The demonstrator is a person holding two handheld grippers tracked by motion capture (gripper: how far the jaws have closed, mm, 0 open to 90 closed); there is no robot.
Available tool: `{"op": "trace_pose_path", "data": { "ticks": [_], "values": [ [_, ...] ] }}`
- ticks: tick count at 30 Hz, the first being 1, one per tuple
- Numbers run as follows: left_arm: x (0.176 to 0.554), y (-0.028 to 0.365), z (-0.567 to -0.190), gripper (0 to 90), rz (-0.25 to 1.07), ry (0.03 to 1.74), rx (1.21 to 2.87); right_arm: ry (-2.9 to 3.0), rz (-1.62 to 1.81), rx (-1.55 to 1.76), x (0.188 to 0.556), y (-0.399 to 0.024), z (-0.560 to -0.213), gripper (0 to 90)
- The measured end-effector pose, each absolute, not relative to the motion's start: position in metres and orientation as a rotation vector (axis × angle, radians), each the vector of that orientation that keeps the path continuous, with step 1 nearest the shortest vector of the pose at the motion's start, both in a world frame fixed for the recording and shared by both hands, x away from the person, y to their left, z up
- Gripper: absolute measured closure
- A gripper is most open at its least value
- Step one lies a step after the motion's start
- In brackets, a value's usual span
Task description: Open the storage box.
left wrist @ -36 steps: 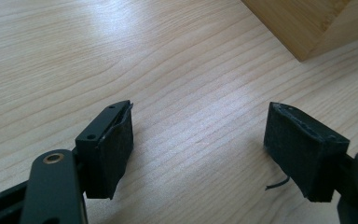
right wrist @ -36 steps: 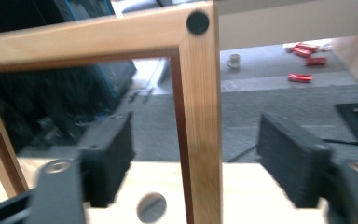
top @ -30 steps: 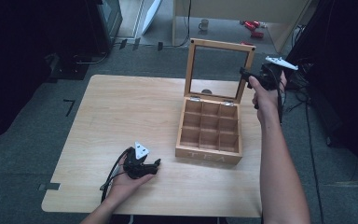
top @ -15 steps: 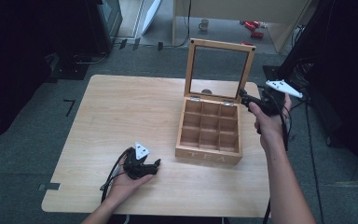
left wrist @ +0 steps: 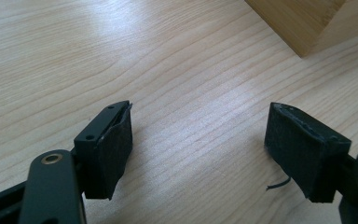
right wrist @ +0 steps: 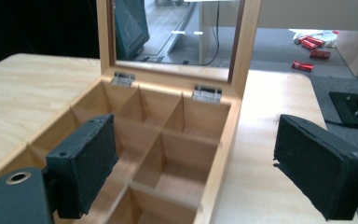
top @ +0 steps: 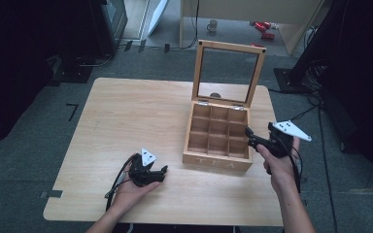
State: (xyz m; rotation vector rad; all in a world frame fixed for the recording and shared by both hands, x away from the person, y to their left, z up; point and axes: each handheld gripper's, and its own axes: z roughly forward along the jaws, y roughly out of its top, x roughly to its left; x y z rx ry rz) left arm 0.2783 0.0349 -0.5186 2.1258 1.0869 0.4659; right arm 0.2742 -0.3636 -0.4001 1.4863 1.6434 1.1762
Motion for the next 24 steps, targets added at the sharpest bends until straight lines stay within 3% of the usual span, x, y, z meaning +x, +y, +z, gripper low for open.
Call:
{"op": "trace_pose_path", "data": {
  "ticks": [10, 24],
  "values": [
    [0.278, 0.035, -0.518, 20.6, 0.453, 1.078, 2.135, 1.668, 1.149, 1.526, 0.231, -0.373, -0.432, 12.8],
    [0.278, 0.034, -0.519, 19.7, 0.457, 1.078, 2.133, 1.708, 1.073, 1.606, 0.197, -0.389, -0.484, 12.8]
  ]
}}
